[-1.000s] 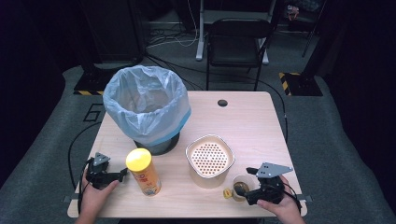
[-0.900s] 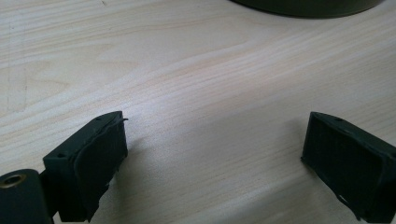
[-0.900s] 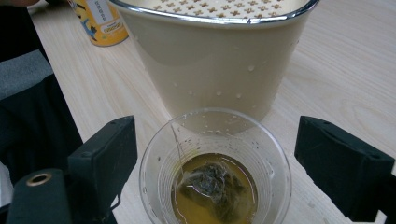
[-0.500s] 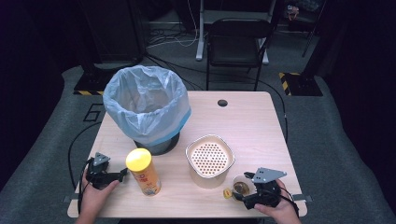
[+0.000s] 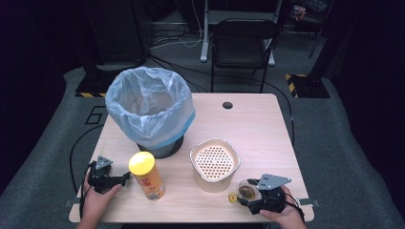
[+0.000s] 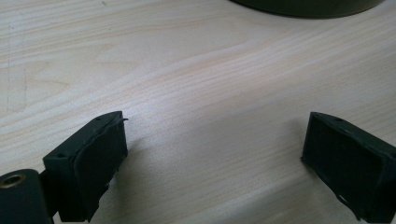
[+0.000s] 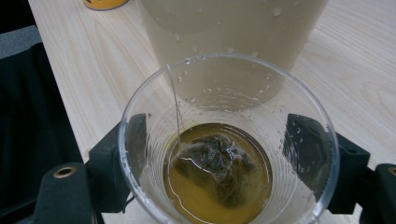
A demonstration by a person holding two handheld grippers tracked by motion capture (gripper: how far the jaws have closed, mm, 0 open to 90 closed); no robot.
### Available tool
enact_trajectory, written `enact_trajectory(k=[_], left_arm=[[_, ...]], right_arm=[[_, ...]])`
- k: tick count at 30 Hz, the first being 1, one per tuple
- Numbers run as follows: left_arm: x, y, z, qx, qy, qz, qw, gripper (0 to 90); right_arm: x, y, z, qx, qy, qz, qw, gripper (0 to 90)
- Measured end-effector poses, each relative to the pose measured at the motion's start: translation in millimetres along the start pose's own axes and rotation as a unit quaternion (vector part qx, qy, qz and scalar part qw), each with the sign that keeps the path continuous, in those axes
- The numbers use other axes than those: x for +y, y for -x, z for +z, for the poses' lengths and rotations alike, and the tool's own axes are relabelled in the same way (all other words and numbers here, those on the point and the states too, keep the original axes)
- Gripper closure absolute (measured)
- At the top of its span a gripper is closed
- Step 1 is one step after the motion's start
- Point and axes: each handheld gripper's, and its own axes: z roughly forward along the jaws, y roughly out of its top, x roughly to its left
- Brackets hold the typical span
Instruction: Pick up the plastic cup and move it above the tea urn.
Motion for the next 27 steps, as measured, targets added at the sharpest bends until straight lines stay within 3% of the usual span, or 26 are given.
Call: enact_trajectory(k=[4, 16, 27], left_arm=[[0.1, 0.0, -0.2, -0.001, -0.002, 0.000, 1.0000, 6.3], [0.2, 0.1, -0.2, -0.002, -0.004, 0.000, 1.0000, 6.4], [1.2, -1.2, -0.4, -0.002, -0.006, 0.007, 1.0000, 6.3]], right_arm=[[-1.2, 0.1, 3.2, 0.010, -0.006, -0.003, 0.9999, 24.5], [-1.4, 1.1, 4.4, 0.007, -0.003, -0.006, 0.9999, 27.6], [-0.4, -1.0, 2.9, 0.001, -0.003, -0.031, 0.9995, 30.1]])
